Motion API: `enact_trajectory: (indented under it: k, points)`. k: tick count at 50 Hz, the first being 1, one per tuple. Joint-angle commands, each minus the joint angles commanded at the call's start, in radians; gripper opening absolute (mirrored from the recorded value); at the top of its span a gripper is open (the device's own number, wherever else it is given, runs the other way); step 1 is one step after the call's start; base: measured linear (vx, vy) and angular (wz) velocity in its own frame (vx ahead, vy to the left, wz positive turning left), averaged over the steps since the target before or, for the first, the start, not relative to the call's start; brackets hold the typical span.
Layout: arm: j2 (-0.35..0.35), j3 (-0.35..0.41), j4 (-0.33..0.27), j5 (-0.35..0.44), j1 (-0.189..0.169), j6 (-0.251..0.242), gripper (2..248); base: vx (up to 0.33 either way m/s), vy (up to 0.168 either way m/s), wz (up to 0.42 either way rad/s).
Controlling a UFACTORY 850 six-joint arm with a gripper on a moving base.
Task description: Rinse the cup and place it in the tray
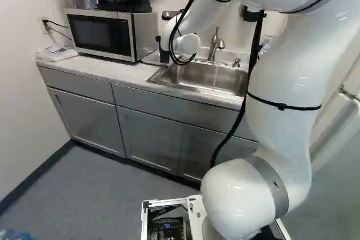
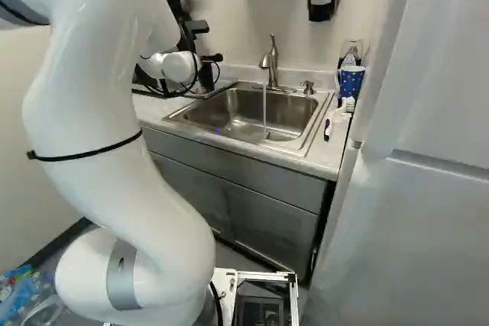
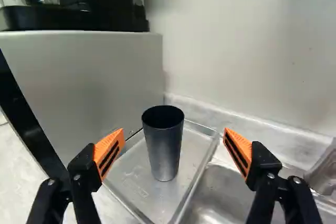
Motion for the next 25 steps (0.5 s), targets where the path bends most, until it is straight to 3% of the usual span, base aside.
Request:
enact_trajectory:
  k: [25]
  points:
    - [0.009, -0.043, 0.000, 0.000, -0.067, 0.000, 247, 0.000, 0.000, 0.000]
